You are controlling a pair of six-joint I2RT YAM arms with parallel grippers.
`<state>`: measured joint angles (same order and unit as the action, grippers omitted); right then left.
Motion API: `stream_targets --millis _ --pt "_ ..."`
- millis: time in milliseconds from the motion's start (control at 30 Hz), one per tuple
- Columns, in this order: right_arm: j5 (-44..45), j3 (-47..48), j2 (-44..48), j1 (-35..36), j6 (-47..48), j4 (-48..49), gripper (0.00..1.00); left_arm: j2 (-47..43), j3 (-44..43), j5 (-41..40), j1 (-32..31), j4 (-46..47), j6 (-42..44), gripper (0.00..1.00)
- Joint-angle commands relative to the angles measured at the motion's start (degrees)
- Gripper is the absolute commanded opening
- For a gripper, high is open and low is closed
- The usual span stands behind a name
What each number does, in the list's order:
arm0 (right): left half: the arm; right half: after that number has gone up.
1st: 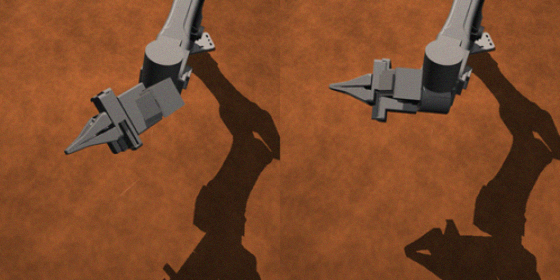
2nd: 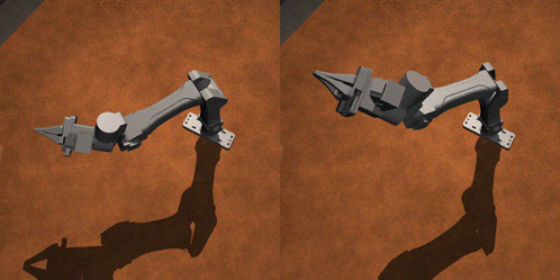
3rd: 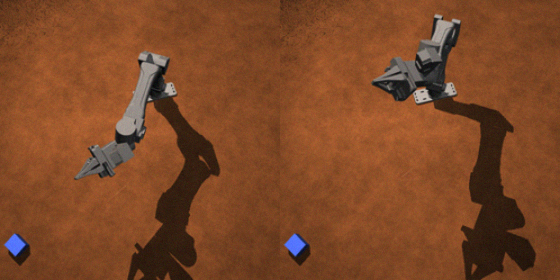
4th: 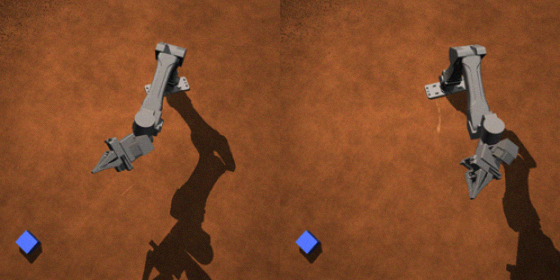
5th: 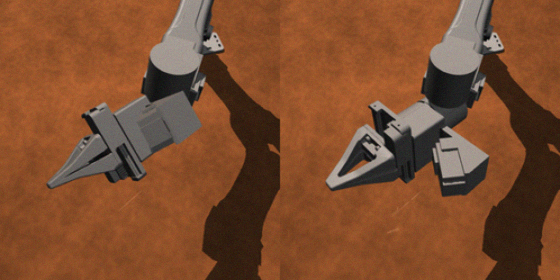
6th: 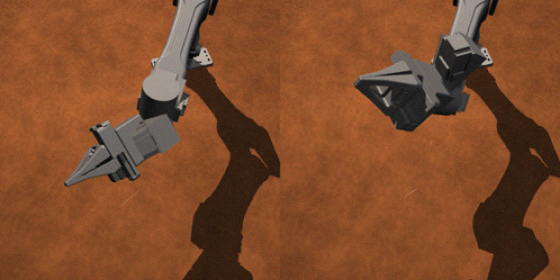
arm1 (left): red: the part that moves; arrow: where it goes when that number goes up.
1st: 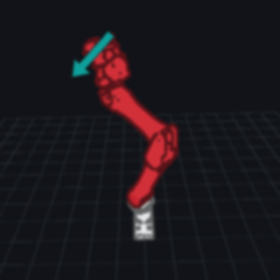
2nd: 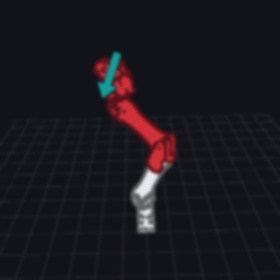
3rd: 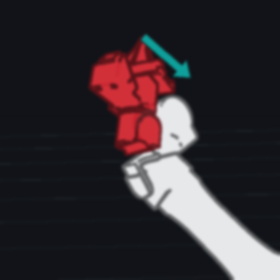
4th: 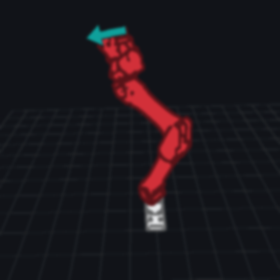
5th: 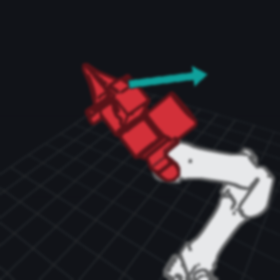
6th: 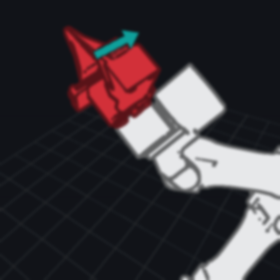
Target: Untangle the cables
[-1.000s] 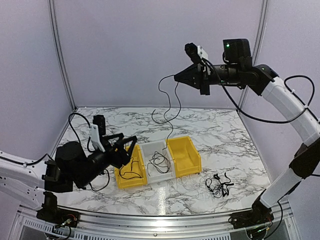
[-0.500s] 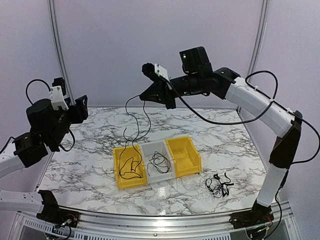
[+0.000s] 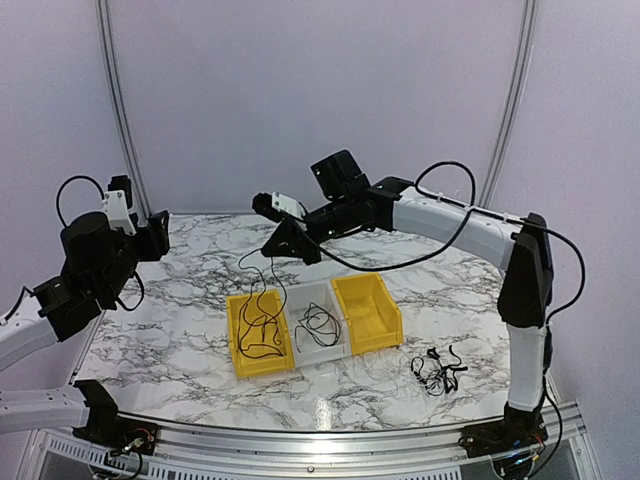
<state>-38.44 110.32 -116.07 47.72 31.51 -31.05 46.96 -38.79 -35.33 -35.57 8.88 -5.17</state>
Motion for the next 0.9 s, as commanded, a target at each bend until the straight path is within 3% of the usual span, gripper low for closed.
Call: stream_targets --millis 0,400,867 --pt "1.53 2.05 -2.91 1.05 -0.79 2.02 0.0 -1.42 0.9 1.42 0.28 1.5 -0.19 0.7" --pt "19.75 -6.55 -5.28 7.96 1.81 7.76 0.0 -2.04 1.08 1.98 0.32 1.62 0.11 0.69" --pt "25.73 -8.66 -7.95 11.51 3.4 4.03 0.0 -2.24 1.34 2.54 0.3 1.84 0.25 0.69"
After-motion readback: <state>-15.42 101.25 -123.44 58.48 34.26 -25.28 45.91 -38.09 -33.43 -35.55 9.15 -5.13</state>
